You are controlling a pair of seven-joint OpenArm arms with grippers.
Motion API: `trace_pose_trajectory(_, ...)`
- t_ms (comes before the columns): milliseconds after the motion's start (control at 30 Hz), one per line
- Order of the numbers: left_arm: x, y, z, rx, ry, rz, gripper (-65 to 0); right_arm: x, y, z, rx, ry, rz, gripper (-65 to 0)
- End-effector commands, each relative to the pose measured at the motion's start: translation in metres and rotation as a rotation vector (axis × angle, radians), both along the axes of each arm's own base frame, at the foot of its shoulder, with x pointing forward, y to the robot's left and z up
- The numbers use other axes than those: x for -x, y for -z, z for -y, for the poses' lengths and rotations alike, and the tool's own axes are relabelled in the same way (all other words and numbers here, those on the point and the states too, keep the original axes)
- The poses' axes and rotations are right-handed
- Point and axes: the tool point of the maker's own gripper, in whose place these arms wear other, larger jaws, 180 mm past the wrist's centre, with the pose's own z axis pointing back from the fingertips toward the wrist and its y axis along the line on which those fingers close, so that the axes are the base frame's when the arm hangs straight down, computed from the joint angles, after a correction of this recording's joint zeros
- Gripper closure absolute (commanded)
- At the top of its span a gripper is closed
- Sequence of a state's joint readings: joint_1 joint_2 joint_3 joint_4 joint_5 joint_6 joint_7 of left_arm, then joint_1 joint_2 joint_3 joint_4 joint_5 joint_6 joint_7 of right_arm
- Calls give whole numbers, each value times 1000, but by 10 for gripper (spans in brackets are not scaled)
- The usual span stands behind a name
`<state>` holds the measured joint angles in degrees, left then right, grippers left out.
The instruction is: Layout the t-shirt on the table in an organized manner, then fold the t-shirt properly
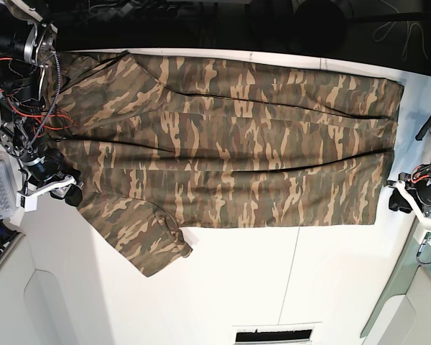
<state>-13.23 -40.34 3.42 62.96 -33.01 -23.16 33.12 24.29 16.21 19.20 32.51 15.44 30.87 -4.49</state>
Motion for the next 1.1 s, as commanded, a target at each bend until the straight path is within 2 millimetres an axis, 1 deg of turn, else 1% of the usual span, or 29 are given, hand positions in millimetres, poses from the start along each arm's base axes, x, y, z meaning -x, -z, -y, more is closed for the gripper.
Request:
trace_pose_trajectory(0,-13,-23,-10,-18,-12,63,-230,-9,-11,8,14,5,25,-289)
trace_pose_trajectory(100,-15,-24,-16,-28,-48,77,-230,-9,-11,8,14,5,26,-289)
trace_pose_trajectory(300,-14,-24,-19,-48,-52,75,-230,-9,-11,8,14,5,26,-289)
trace_pose_trajectory(433,-14,-23,-26,-57,-99,75,-230,-9,-11,8,14,5,26,-289)
trace_pose_trajectory(567,-14,-20,-23,-53,-96,74,-230,-10,-13,9,13,7,32,-289)
trace_pose_trajectory(767,-17,-21,-22,-51,-104,91,-230,-16,-26,18,20,20,68,-289)
trace_pose_trajectory(867,-19,-19,-17,-47,-115,95,-230,-18,-30,23,31,22,78,-289)
trace_pose_trajectory(933,-20,-15,-10,-32,-111,92,-230,-18,-31,25,36,23,79,-289)
trace_pose_trajectory(1067,-18,5,7,-15,-105,61,-229,-17,-32,31,46,29,78,-289)
